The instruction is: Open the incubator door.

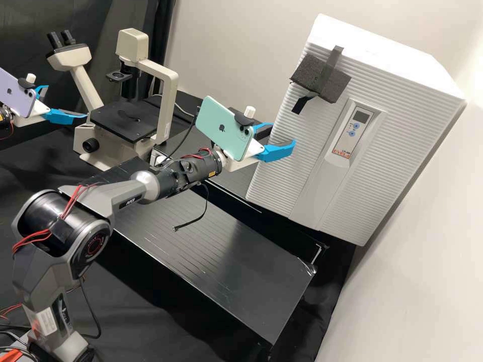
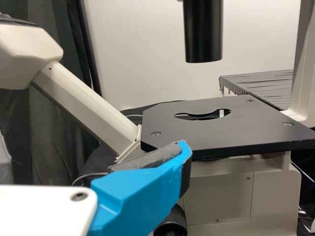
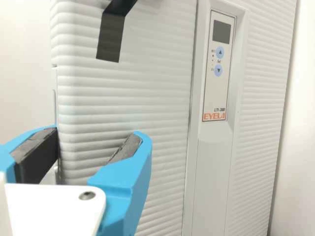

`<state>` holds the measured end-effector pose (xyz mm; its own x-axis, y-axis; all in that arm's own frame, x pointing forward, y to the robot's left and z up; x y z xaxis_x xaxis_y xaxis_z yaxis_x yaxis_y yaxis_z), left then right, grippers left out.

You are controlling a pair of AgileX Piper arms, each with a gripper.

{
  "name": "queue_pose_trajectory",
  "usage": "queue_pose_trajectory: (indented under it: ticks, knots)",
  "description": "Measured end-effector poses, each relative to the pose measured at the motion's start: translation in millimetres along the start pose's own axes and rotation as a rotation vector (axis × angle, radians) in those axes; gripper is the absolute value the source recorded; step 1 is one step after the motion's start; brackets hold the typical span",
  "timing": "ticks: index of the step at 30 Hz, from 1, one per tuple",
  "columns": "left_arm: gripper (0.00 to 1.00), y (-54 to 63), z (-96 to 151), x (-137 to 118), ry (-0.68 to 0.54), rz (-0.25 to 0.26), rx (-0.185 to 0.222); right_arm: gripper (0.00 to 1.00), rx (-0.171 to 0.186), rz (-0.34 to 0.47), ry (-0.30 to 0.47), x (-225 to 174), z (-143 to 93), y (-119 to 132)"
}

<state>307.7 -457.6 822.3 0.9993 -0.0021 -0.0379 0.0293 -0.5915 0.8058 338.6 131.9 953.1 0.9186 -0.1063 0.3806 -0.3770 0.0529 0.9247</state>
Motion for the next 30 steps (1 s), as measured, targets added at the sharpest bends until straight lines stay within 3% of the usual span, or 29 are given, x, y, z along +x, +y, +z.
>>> queue_pose_trajectory:
  ticks: [12,16,30]
  knots:
    - [1.0,0.0,0.0,0.0,0.0,0.0,0.0,0.0,0.019,-0.009,-0.003,-2.4,8.1,11.1]
    - [1.0,0.0,0.0,0.0,0.0,0.0,0.0,0.0,0.011,-0.011,0.006,-5.3,13.3,15.2]
    - [1.0,0.0,0.0,0.0,0.0,0.0,0.0,0.0,0.034,-0.012,0.024,-37.6,34.3,42.9]
